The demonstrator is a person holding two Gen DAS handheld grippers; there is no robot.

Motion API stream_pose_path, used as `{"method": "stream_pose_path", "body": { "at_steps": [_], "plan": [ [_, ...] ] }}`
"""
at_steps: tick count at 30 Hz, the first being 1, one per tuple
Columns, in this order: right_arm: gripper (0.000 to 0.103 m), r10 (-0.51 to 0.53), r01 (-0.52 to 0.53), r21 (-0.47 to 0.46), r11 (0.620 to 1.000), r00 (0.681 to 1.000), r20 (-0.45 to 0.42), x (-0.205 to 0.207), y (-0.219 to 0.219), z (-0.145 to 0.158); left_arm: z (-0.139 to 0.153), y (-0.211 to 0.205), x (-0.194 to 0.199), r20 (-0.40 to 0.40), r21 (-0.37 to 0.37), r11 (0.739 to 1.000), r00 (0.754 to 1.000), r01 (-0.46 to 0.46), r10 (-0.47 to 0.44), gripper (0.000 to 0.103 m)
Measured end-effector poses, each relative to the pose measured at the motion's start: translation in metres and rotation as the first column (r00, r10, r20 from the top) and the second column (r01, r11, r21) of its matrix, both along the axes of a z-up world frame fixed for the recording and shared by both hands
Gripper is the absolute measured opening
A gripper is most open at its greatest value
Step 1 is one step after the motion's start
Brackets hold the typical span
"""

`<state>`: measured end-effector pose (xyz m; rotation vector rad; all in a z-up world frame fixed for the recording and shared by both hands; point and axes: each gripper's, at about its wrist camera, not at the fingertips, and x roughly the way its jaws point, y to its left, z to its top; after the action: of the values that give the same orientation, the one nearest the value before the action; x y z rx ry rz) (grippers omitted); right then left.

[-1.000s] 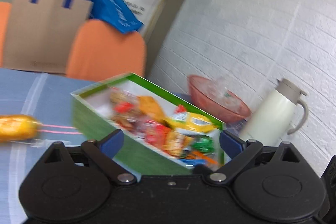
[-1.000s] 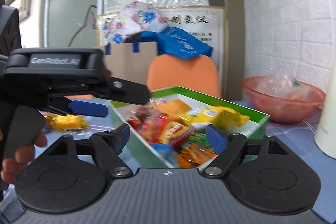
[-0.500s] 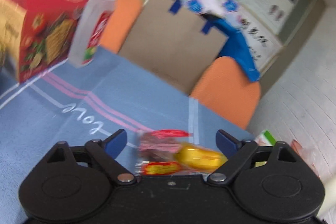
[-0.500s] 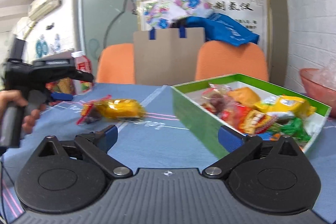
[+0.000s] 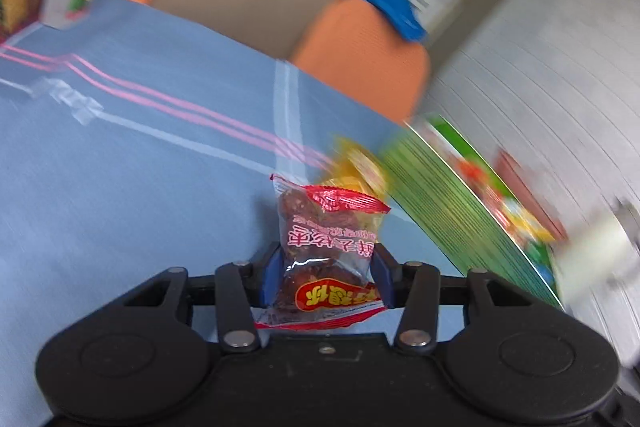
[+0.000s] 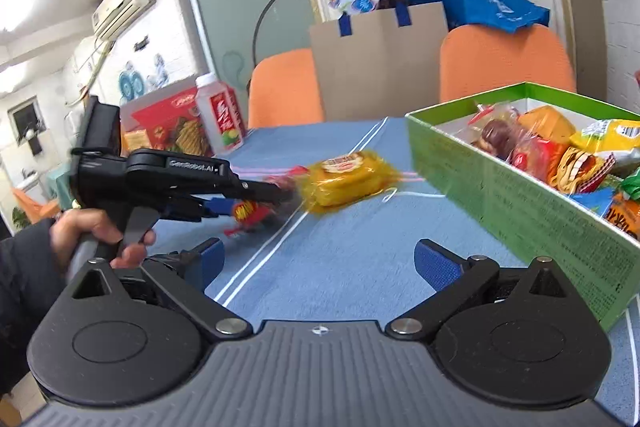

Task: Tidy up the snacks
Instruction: 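Grasp the red-labelled clear candy bag with the left gripper, then carry the red-labelled bag into the green box and open the left gripper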

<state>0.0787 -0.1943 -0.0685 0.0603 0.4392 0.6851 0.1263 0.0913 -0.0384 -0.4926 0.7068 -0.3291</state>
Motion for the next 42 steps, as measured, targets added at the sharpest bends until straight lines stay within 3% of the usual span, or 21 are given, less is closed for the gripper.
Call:
{"method": "stream_pose_path", "body": {
  "at_steps": [2,3,5,10,17,28,29,30,31,34,42],
  "plan": [
    [0.103,0.001,-0.001,-0.032,0.999,1.0,-0.014,-0.003,0.005,-0.003,0.001,-0.015,-0.013,0.011,0.005,0.999,0.999,0.037,-0.037,0.075],
    [0.103,-0.001,0.0,-0.042,0.999,1.0,-0.028,-0.003,0.007,-0.005,0.002,-0.02,-0.022,0.026,0.008,0.999,0.999,0.043,-0.043,0.089],
    [0.103,-0.003,0.001,-0.038,0.999,0.999,-0.054,-0.004,0.006,-0.008,0.006,-0.019,-0.031,0.039,-0.005,0.999,0.998,0.039,-0.039,0.103],
    [0.103,0.029,-0.024,0.032,0.999,0.99,-0.141,0.002,0.012,-0.014,0.008,-0.006,-0.035,0.022,-0.06,0.998,1.0,0.014,-0.013,0.103],
    [0.103,0.06,-0.057,0.023,0.998,0.983,-0.174,0.014,0.038,-0.017,0.004,-0.004,-0.026,-0.019,-0.099,0.995,1.0,0.015,-0.017,0.099],
    [0.103,0.03,-0.019,0.059,0.998,0.979,-0.2,0.036,0.045,-0.016,-0.001,0.006,-0.014,-0.035,-0.147,0.989,0.999,-0.019,0.014,0.103],
    [0.094,0.03,-0.019,0.056,0.998,0.979,-0.199,0.039,0.047,-0.017,-0.003,0.005,-0.012,-0.037,-0.142,0.99,0.999,-0.018,0.013,0.102],
    [0.087,0.041,-0.03,0.061,0.998,0.98,-0.197,0.04,0.048,-0.019,-0.005,0.003,-0.011,-0.037,-0.14,0.99,0.999,-0.013,0.008,0.083],
    [0.077,0.053,-0.039,0.073,0.997,0.979,-0.196,0.04,0.047,-0.02,-0.007,0.002,-0.01,-0.037,-0.148,0.989,0.999,-0.005,0.0,0.08],
    [0.061,0.065,-0.051,0.081,0.995,0.982,-0.177,0.035,0.043,-0.019,-0.004,-0.003,-0.015,-0.025,-0.13,0.992,1.0,0.0,-0.003,0.077],
    [0.057,0.021,-0.015,0.118,0.993,0.999,-0.048,0.013,0.02,0.01,0.035,-0.03,-0.022,0.094,-0.116,0.992,0.995,0.055,-0.044,0.076]
  ]
}}
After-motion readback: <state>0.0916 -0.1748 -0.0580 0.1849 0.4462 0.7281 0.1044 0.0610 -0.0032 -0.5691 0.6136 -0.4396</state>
